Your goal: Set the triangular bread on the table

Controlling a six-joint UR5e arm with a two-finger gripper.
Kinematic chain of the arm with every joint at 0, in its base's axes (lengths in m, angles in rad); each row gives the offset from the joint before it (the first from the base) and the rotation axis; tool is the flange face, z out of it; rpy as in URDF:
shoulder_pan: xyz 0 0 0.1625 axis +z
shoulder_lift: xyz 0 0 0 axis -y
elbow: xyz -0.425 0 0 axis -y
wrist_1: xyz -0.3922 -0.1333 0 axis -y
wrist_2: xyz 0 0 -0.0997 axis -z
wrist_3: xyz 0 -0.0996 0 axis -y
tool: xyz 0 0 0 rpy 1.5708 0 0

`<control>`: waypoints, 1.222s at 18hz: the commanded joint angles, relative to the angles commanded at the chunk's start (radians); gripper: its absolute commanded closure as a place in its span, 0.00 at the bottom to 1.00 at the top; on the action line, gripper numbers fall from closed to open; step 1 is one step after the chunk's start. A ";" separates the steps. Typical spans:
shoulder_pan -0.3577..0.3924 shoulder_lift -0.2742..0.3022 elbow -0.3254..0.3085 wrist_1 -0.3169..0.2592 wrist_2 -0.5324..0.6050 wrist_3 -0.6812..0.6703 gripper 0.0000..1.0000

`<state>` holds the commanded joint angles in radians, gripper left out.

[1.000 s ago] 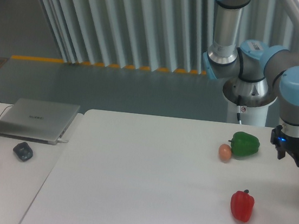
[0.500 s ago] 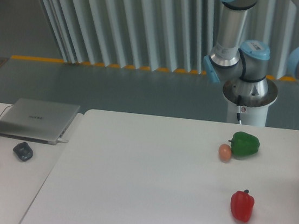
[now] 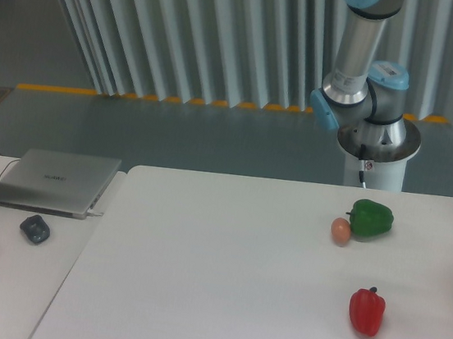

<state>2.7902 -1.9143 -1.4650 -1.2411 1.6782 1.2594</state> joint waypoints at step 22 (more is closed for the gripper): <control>0.123 -0.157 0.025 0.144 0.002 -0.005 0.00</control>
<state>2.9130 -2.0708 -1.4404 -1.0968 1.6797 1.2548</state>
